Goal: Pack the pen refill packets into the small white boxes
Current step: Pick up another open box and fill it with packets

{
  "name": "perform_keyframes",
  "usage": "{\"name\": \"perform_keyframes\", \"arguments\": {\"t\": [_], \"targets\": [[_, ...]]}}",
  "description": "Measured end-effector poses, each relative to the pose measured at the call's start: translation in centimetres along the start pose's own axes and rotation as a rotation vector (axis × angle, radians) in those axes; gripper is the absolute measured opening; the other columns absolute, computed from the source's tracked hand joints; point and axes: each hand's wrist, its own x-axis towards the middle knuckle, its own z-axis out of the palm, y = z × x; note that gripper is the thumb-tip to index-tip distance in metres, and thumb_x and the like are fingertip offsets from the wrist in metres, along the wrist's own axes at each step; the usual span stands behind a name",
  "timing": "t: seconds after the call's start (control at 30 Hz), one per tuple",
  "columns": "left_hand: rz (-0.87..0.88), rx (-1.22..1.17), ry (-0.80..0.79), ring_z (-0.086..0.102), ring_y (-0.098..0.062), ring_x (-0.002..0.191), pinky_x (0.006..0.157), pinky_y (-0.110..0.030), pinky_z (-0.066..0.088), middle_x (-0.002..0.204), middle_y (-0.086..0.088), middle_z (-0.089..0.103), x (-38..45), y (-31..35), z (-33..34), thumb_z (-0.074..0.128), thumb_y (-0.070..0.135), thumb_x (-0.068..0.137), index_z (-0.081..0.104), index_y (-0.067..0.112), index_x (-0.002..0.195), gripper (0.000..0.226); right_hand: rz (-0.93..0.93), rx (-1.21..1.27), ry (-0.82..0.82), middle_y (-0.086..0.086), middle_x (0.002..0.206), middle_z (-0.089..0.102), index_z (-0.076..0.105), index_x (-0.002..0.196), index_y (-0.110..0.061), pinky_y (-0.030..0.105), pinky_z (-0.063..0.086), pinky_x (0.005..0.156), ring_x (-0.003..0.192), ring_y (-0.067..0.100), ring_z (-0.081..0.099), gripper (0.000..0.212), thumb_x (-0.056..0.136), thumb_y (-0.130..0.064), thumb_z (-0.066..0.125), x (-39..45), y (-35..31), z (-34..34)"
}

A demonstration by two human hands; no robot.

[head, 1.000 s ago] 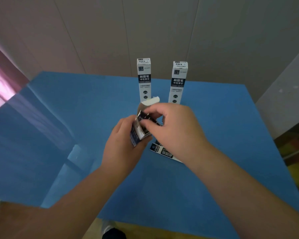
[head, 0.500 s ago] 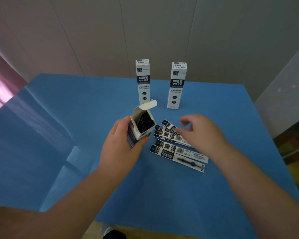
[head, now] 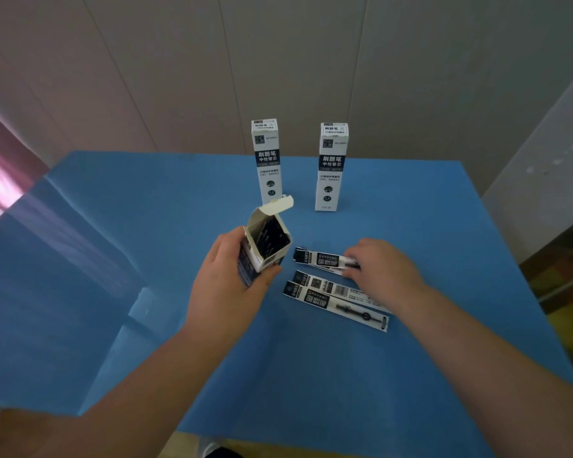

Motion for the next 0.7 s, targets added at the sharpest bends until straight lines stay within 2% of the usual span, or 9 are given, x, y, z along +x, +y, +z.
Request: {"name": "perform_keyframes", "arguments": {"t": [0.13,0.27,0.33,0.47,0.57,0.7], "targets": [[0.002,-0.004,0.006,0.053,0.012,0.110,0.081,-0.009,0.038,0.117,0.043,0.049,0.0,0.2,0.0,0.077,0.042,0.082,0.045,0.055,0.120,0.052,-0.005,-0.041,-0.033,-0.003,0.088,0.055,0.060,0.083,-0.019,0.040,0.052,0.074,0.089,0.023,0.057,0.023,0.094,-0.038,0.064,0.2,-0.2,-0.3],[-0.004,-0.002,0.012,0.053,0.010,0.110,0.080,-0.010,0.037,0.118,0.039,0.050,0.1,0.3,0.2,0.072,0.048,0.080,0.044,0.054,0.119,0.049,-0.031,-0.071,-0.095,-0.002,0.093,0.048,0.053,0.085,-0.018,0.040,0.051,0.081,0.096,0.021,0.050,0.017,0.095,-0.032,0.055,0.2,-0.4,0.0],[-0.005,-0.004,0.016,0.053,0.010,0.110,0.081,-0.010,0.037,0.119,0.040,0.049,0.1,0.3,0.2,0.075,0.044,0.082,0.042,0.054,0.121,0.053,-0.032,-0.067,-0.103,-0.003,0.091,0.046,0.052,0.083,-0.020,0.037,0.050,0.079,0.095,0.020,0.049,0.015,0.093,-0.030,0.056,0.2,-0.3,0.1],[-0.007,-0.001,0.016,0.052,0.013,0.110,0.081,-0.009,0.037,0.119,0.041,0.049,-0.1,0.2,0.3,0.078,0.039,0.084,0.045,0.053,0.124,0.053,-0.044,-0.059,-0.090,-0.002,0.090,0.047,0.053,0.083,-0.018,0.034,0.044,0.073,0.094,0.022,0.051,0.024,0.097,-0.038,0.055,0.2,0.0,0.3],[-0.004,0.008,0.017,0.052,0.011,0.111,0.080,-0.009,0.037,0.120,0.039,0.049,-0.2,0.2,0.3,0.076,0.041,0.084,0.046,0.050,0.127,0.053,0.000,0.011,-0.151,-0.002,0.085,0.053,0.052,0.078,-0.018,0.035,0.046,0.065,0.080,0.021,0.057,0.037,0.096,-0.049,0.059,0.5,0.2,0.0],[-0.010,0.012,0.018,0.053,0.008,0.111,0.082,-0.008,0.036,0.121,0.036,0.049,-0.3,0.2,0.3,0.078,0.040,0.084,0.047,0.047,0.129,0.055,0.044,0.077,-0.213,-0.001,0.079,0.057,0.051,0.077,-0.020,0.032,0.035,0.054,0.069,0.015,0.054,0.039,0.096,-0.053,0.057,0.9,0.4,-0.8]]}}
